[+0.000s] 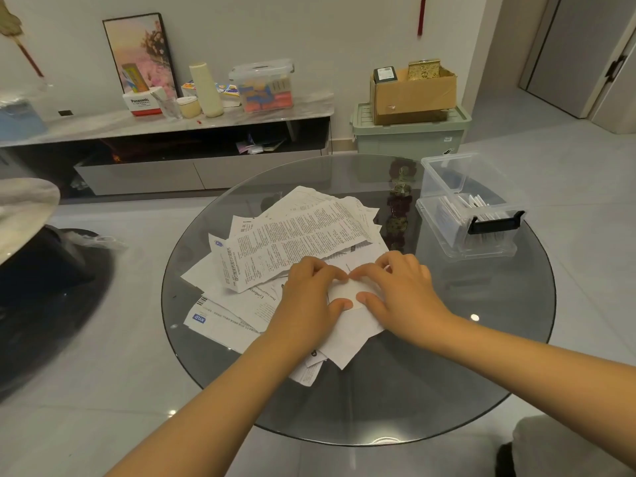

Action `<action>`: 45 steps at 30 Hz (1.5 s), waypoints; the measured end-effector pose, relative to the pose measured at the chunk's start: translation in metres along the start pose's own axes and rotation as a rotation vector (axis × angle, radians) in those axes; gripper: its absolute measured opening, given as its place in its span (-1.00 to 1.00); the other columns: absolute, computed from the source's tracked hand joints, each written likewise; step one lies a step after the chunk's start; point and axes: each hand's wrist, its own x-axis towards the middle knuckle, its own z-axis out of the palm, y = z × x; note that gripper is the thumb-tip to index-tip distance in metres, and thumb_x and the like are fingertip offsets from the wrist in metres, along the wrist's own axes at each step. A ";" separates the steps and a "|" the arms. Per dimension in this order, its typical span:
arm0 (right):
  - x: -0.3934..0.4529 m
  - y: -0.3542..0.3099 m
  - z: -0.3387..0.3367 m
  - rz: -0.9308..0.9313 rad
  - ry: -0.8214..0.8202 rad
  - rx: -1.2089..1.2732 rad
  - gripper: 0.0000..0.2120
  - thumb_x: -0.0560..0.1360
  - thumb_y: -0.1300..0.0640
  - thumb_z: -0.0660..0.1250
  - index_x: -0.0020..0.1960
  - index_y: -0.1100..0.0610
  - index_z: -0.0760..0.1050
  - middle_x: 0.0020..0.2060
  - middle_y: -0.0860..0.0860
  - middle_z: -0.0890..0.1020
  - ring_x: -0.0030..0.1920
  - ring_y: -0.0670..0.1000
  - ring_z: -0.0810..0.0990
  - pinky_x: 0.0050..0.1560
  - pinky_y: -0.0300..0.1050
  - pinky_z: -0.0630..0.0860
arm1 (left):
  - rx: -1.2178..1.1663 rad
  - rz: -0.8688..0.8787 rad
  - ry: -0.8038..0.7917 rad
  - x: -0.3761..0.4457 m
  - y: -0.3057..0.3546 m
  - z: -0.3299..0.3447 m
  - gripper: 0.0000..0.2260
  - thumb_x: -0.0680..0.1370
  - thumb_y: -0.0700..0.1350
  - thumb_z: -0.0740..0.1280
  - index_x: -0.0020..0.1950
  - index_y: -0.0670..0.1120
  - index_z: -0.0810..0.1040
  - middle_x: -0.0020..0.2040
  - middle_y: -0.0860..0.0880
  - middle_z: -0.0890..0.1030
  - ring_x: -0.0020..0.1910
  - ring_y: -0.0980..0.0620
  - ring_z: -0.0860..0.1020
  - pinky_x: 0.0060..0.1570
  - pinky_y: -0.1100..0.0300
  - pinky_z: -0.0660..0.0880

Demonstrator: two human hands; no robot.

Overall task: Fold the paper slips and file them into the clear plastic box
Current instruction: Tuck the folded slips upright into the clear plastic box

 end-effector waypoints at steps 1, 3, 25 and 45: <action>-0.001 0.002 -0.001 -0.001 -0.014 -0.005 -0.67 0.56 -0.13 0.15 0.32 -0.20 0.34 0.16 -0.07 0.31 0.22 -0.01 0.23 0.18 -0.13 0.07 | 0.014 0.006 -0.005 -0.001 -0.001 0.000 -0.74 0.49 -0.05 0.40 0.17 0.04 0.53 0.05 0.12 0.31 0.21 0.10 0.29 0.23 0.24 0.20; -0.001 0.005 -0.002 -0.002 -0.052 -0.020 -0.66 0.55 -0.17 0.13 0.31 -0.25 0.33 0.20 -0.08 0.29 0.26 -0.01 0.20 0.21 -0.11 0.04 | 0.042 0.014 -0.040 -0.002 -0.003 -0.002 -0.78 0.52 -0.03 0.35 0.16 0.09 0.51 0.05 0.15 0.31 0.23 0.11 0.27 0.18 0.24 0.11; 0.000 0.006 -0.018 0.031 -0.016 0.097 -0.74 0.50 -0.01 0.30 0.18 -0.06 0.45 0.14 -0.12 0.40 0.25 -0.02 0.22 0.14 -0.16 0.03 | -0.020 -0.121 -0.217 0.017 0.020 -0.026 -0.73 0.41 -0.12 0.47 -0.10 0.05 0.38 -0.14 0.12 0.46 -0.18 0.13 0.42 -0.20 0.24 0.31; -0.038 0.070 -0.053 0.370 0.098 0.403 -0.86 0.51 0.22 0.27 -0.11 0.00 0.50 -0.40 -0.02 0.50 -0.39 -0.12 0.52 -0.46 -0.37 0.32 | -0.358 -0.227 -0.135 0.023 0.071 0.022 -0.76 0.48 -0.01 0.41 0.12 -0.01 0.60 -0.10 0.02 0.67 -0.05 0.12 0.57 0.09 0.25 0.42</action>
